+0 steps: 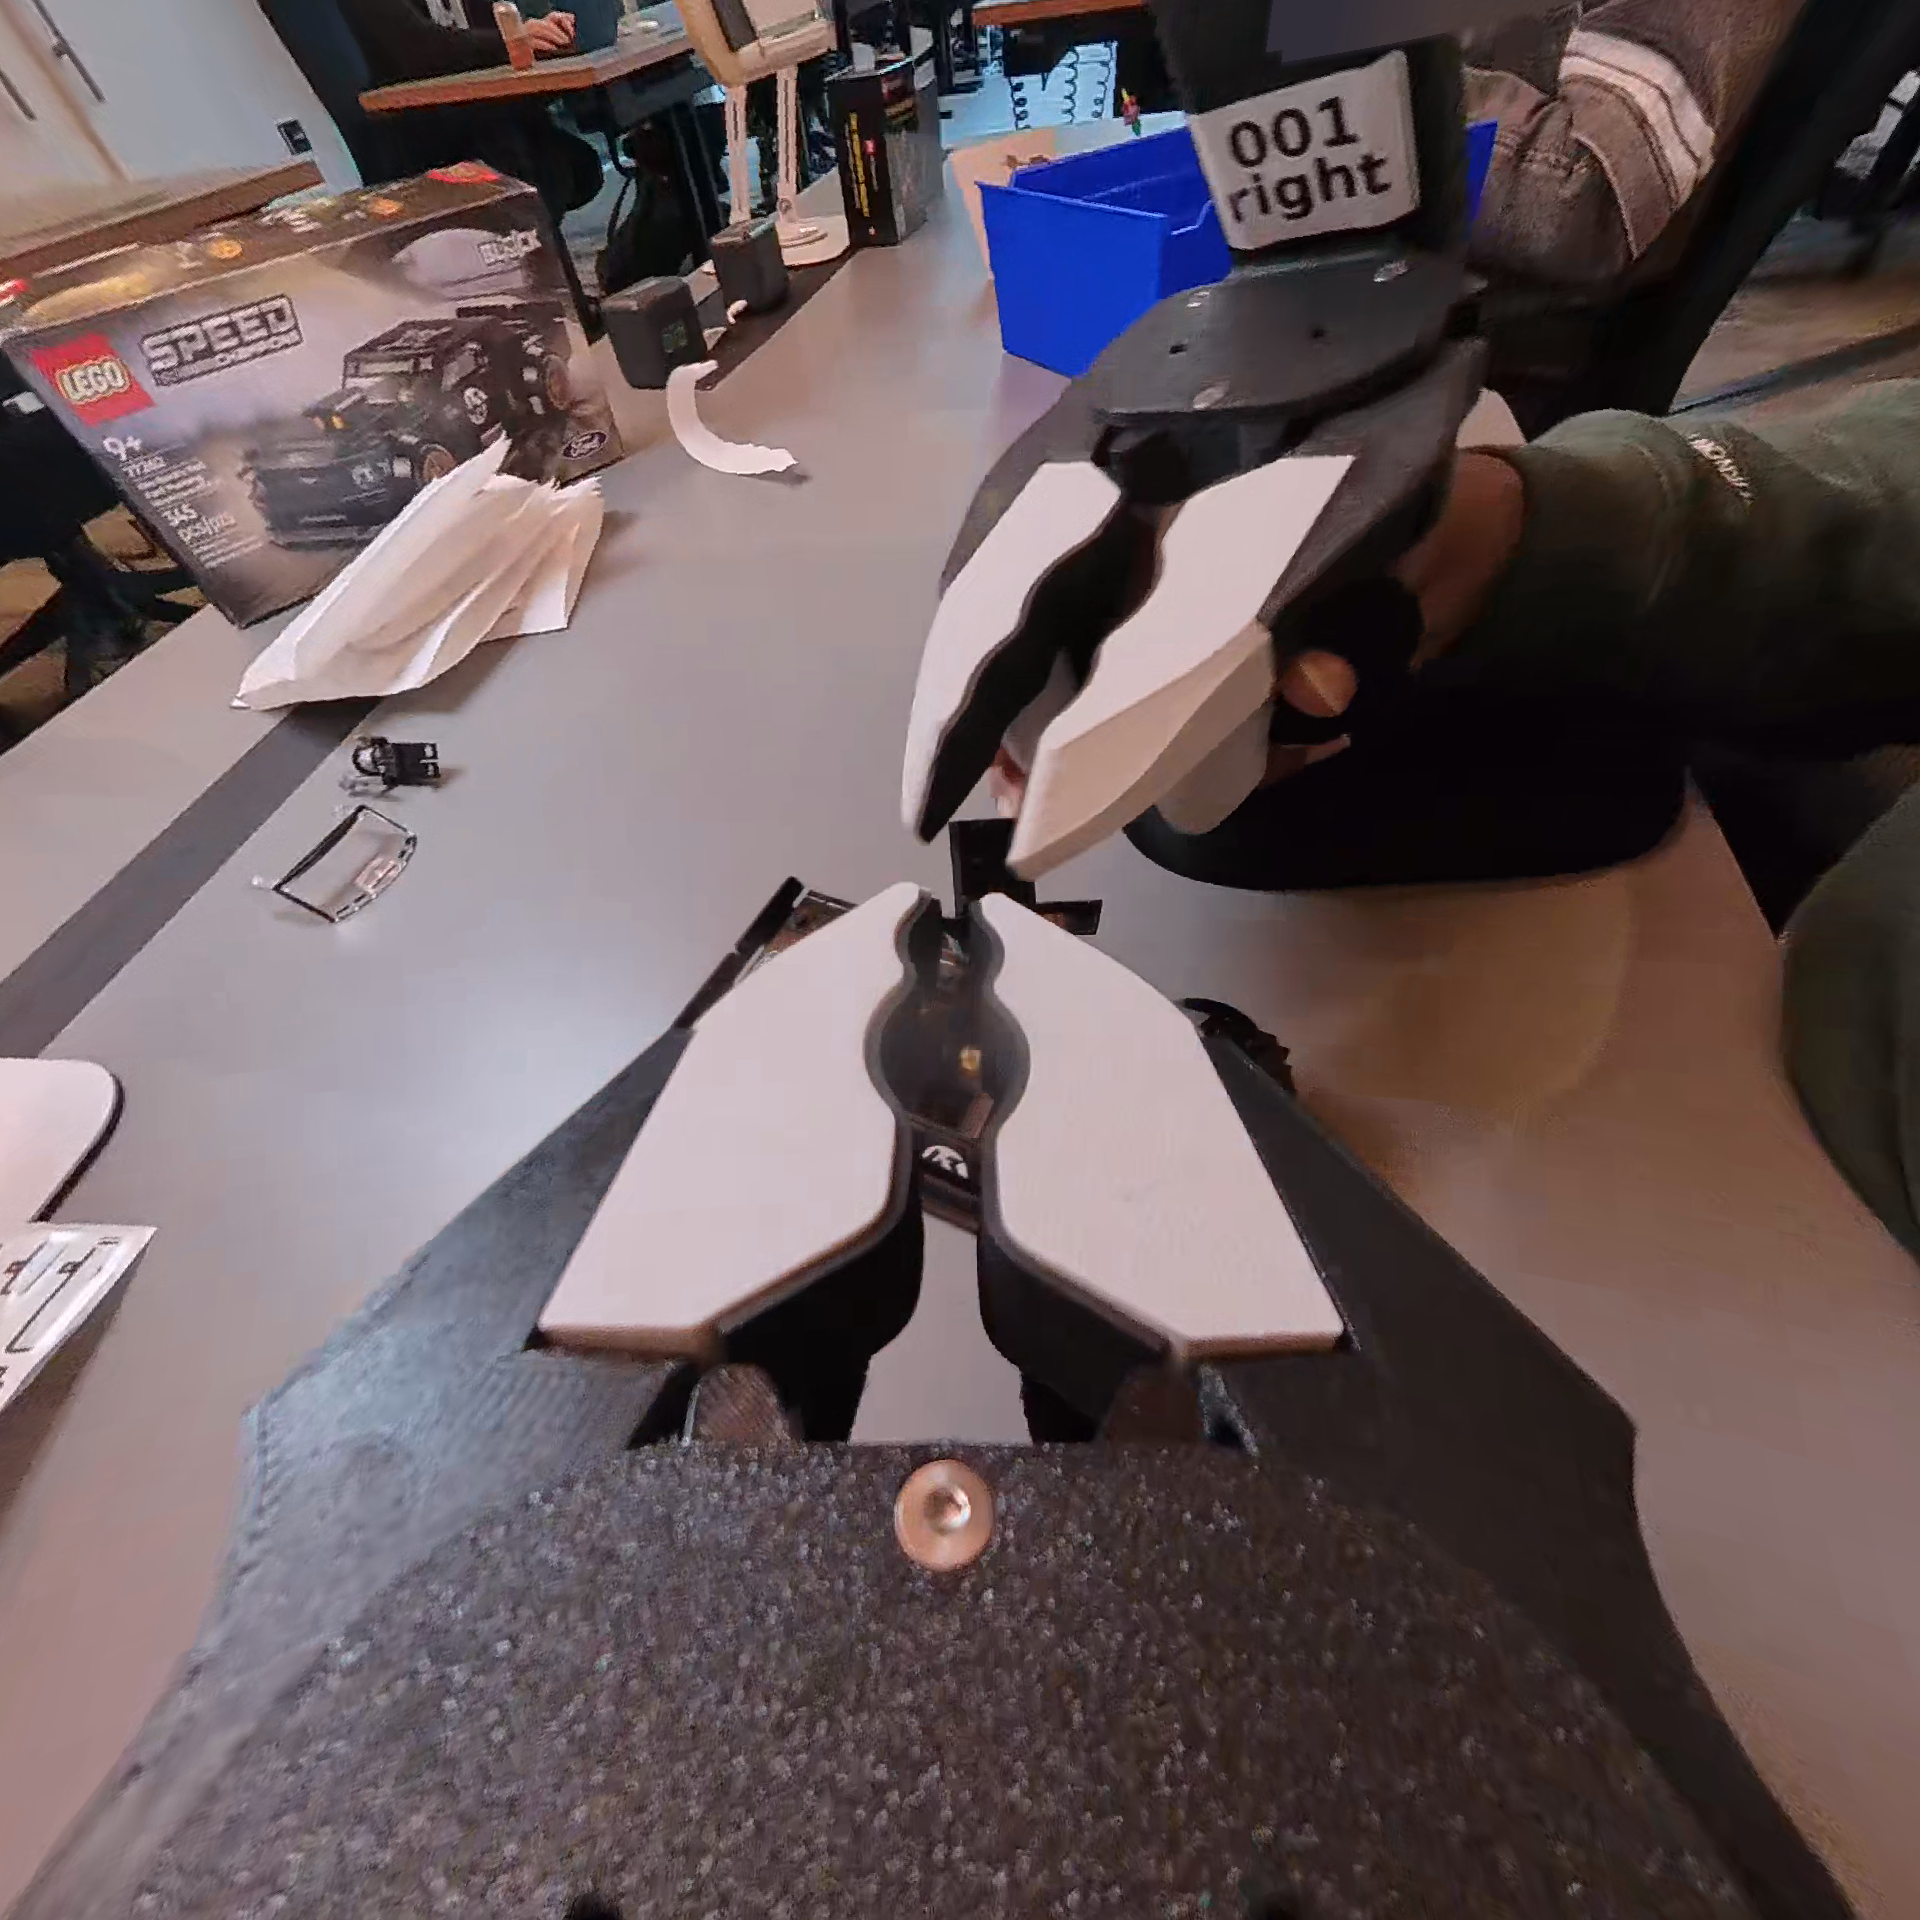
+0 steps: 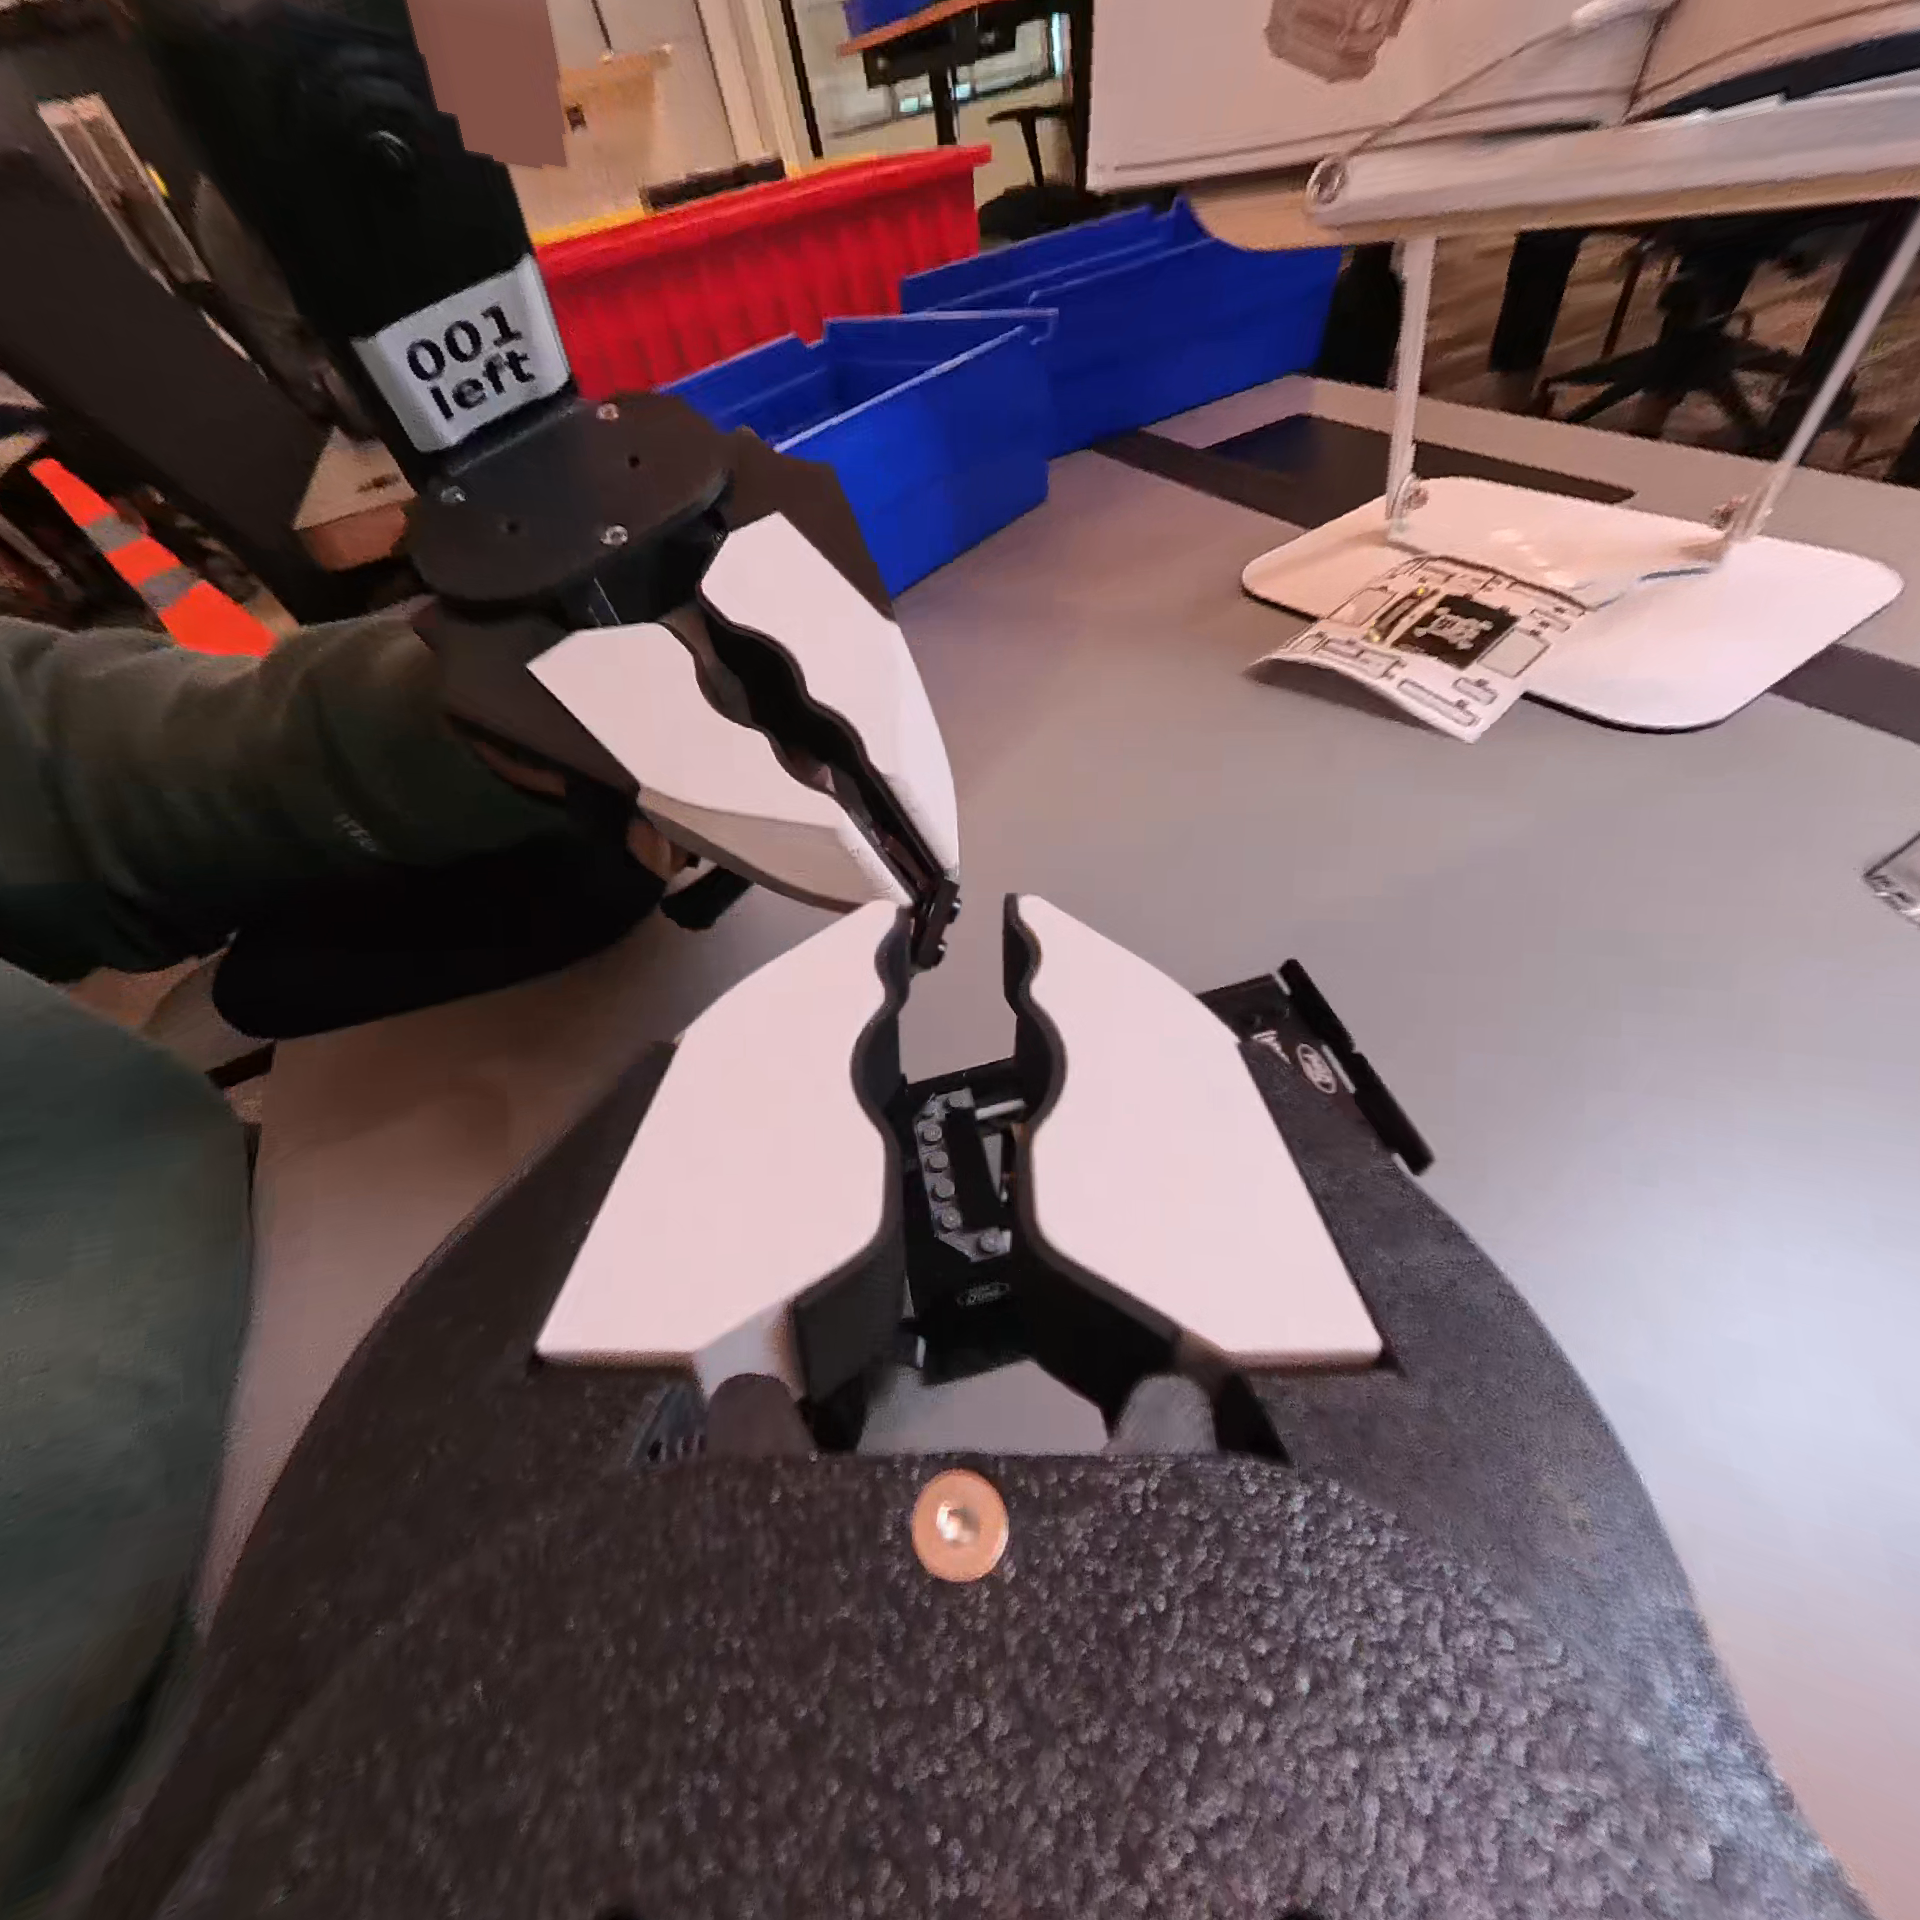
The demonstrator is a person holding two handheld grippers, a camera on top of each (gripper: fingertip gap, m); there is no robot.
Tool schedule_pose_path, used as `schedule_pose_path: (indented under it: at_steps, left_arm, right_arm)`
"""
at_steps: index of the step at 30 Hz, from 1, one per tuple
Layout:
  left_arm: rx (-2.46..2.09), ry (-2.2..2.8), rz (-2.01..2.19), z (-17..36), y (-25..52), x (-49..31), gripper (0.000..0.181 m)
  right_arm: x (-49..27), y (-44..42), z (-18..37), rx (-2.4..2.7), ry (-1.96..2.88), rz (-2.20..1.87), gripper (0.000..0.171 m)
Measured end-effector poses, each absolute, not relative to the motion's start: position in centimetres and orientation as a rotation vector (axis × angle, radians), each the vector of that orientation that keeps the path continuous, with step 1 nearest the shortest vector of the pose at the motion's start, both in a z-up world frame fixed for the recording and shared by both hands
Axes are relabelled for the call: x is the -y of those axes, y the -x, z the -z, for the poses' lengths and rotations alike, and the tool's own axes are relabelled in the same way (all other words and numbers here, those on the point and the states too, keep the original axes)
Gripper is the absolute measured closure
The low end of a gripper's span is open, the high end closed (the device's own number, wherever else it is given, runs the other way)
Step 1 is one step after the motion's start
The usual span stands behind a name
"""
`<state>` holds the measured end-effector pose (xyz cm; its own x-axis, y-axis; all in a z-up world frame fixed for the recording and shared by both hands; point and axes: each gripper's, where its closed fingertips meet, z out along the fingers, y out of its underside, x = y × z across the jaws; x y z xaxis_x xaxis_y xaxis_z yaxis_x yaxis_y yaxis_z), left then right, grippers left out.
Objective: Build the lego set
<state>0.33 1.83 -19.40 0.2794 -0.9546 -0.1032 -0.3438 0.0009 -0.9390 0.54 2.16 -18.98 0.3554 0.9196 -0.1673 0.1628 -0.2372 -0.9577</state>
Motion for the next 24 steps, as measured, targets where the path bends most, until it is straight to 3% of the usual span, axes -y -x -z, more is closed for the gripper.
schedule_pose_path:
  at_steps: [2,9,24]
  left_arm:
    - [-1.246,1.534,0.727,19.5,-0.2,-1.7,0.176]
    - [-1.227,1.524,0.774,19.4,0.2,-1.3,0.172]
    - [-0.813,1.715,1.458,18.6,-0.4,-1.2,0.162]
  right_arm:
    - [-1.8,0.0,19.4,1.013,1.673,-0.983,0.162]
    - [-1.7,0.3,18.9,1.016,1.609,-0.937,0.166]
    - [-3.3,-0.6,19.2,1.109,1.332,-0.258,0.166]
